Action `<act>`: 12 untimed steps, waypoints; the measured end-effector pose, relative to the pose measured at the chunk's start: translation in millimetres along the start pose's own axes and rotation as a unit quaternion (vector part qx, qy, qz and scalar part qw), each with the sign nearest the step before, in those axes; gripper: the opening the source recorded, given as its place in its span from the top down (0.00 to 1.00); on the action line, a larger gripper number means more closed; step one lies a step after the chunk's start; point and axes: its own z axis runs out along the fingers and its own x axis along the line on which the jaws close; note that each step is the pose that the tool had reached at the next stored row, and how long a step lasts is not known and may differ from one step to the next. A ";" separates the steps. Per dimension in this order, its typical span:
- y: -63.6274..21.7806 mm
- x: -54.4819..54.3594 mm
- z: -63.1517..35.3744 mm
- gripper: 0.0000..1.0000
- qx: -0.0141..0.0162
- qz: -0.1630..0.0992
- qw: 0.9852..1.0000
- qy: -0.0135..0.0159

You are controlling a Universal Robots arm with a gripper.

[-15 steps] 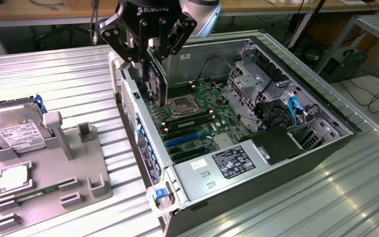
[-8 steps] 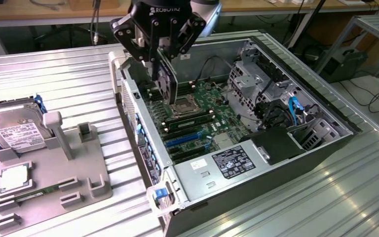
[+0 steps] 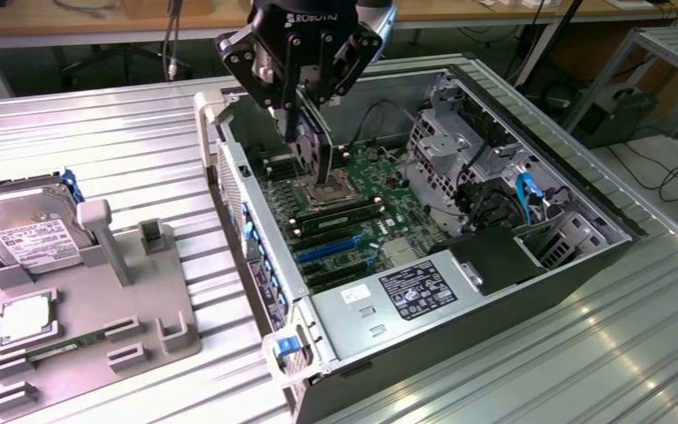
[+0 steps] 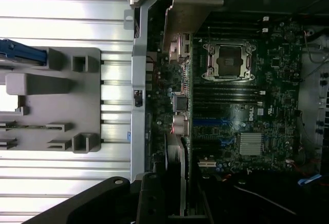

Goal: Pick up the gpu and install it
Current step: 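Pick up the gpu and move the gpu toward the slot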

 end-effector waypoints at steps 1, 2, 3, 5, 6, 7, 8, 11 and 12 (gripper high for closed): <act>-0.1 -1.7 0.1 0.72 0.000 0.000 1.000 0.000; -0.1 -3.1 0.3 0.72 0.000 0.000 1.000 0.000; -0.1 -4.6 0.4 0.72 0.000 0.000 1.000 0.000; -0.2 -8.3 0.6 0.72 0.000 0.000 1.000 0.000; -0.3 -11.6 0.8 0.72 0.000 0.000 1.000 0.000; -0.4 -14.6 0.9 0.72 0.000 0.000 1.000 0.000; -0.4 -17.3 1.0 0.72 0.000 0.000 1.000 0.000; -0.6 -22.7 1.2 0.72 0.000 0.000 1.000 0.000; -0.6 -24.6 1.2 0.72 0.000 0.000 1.000 0.000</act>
